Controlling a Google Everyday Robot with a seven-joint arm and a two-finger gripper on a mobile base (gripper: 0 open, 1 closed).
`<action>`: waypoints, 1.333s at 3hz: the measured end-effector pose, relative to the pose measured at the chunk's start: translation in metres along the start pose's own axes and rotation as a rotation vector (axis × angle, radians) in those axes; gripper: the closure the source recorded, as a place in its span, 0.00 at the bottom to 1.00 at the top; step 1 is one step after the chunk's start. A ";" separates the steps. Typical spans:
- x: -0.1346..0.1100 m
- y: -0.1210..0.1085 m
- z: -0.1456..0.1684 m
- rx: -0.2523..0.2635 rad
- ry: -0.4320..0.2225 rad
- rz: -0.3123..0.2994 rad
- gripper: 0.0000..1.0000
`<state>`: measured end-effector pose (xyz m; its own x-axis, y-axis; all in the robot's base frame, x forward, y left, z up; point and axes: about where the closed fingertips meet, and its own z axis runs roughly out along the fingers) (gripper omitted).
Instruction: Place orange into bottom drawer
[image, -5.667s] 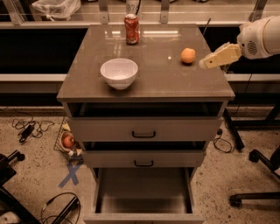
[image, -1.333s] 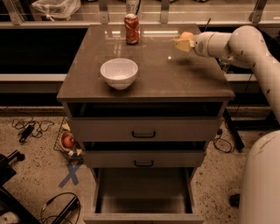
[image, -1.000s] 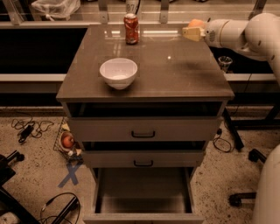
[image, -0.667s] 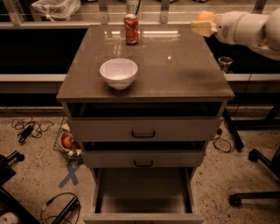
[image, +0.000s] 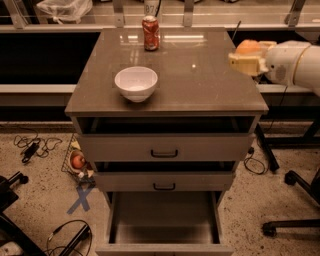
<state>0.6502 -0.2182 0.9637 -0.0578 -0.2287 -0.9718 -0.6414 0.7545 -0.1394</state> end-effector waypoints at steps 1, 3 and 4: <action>0.060 0.066 -0.036 -0.100 0.057 -0.023 1.00; 0.103 0.110 -0.050 -0.228 0.093 -0.023 1.00; 0.121 0.122 -0.038 -0.236 0.088 -0.023 1.00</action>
Offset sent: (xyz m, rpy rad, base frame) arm -0.1579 0.0352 -0.1538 -0.0764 0.1643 0.3184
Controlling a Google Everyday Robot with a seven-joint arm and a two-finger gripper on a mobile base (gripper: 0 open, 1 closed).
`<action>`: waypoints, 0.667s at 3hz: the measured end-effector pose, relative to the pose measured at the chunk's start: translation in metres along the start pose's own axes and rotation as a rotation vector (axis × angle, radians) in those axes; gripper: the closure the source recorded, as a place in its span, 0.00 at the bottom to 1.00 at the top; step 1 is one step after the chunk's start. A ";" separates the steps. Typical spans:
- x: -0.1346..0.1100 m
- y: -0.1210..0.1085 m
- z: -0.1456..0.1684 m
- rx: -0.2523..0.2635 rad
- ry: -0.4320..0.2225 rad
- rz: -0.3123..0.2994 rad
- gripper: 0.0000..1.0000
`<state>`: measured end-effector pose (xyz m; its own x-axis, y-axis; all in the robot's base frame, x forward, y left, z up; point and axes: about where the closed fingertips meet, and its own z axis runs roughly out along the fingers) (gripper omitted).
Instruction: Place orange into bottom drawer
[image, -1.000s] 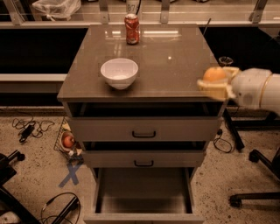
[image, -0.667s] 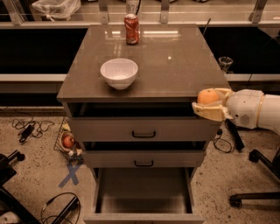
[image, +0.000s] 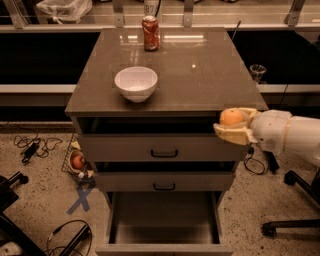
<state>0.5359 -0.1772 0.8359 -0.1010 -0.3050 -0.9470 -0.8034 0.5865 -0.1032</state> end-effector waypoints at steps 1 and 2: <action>0.062 0.042 0.030 0.007 0.017 -0.020 1.00; 0.123 0.079 0.051 -0.017 0.026 -0.081 1.00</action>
Offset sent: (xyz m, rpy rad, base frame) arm -0.0740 0.0661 -0.2269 -0.1227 -0.0916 0.0840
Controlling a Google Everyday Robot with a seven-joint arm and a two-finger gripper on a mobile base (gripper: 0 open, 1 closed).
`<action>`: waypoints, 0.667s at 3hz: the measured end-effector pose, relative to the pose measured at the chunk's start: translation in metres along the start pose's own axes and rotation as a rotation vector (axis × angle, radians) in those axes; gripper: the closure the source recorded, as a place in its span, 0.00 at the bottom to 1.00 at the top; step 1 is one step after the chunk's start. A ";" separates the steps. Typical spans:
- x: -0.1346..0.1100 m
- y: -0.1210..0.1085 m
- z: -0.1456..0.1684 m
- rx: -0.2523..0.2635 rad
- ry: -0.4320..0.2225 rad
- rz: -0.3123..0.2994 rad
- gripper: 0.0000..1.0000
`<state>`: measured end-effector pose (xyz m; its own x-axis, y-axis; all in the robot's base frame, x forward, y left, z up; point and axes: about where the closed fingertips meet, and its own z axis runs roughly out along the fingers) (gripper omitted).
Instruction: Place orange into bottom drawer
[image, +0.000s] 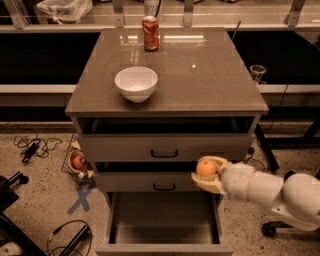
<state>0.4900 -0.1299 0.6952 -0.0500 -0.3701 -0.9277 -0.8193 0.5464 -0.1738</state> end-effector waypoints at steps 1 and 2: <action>0.060 0.026 0.020 -0.049 0.015 -0.047 1.00; 0.127 0.044 0.038 -0.078 0.015 -0.005 1.00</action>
Offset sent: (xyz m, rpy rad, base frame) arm -0.0235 -0.0064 -0.2126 -0.0044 0.0708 0.0678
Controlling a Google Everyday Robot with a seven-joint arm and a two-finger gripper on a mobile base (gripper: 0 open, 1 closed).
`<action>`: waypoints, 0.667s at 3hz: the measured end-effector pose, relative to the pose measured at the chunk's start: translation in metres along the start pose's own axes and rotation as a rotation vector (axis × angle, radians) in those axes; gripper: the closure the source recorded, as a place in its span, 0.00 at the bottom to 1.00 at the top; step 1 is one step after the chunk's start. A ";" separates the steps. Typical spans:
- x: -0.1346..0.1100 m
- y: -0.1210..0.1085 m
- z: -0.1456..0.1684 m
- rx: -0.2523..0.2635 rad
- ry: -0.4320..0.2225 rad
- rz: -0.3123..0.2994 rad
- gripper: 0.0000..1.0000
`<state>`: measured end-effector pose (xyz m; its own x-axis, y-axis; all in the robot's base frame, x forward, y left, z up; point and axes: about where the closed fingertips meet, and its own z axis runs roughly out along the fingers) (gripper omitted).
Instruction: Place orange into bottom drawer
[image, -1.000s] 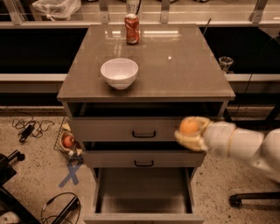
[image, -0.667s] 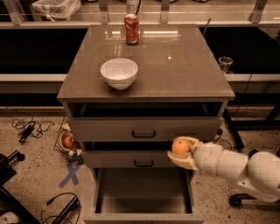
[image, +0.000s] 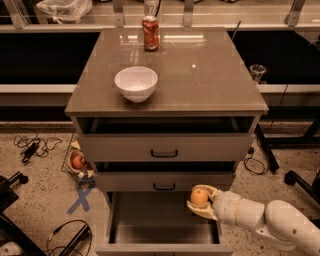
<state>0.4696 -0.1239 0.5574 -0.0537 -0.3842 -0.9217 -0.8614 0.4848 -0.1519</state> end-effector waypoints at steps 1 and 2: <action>0.000 0.000 0.000 0.000 0.000 0.000 1.00; 0.012 0.012 0.024 -0.024 0.025 0.004 1.00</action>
Offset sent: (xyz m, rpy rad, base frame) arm 0.0041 0.0487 -0.0581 -0.0502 0.0636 0.0357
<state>0.4712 -0.1038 0.5354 -0.0693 -0.4017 -0.9131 -0.8728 0.4678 -0.1395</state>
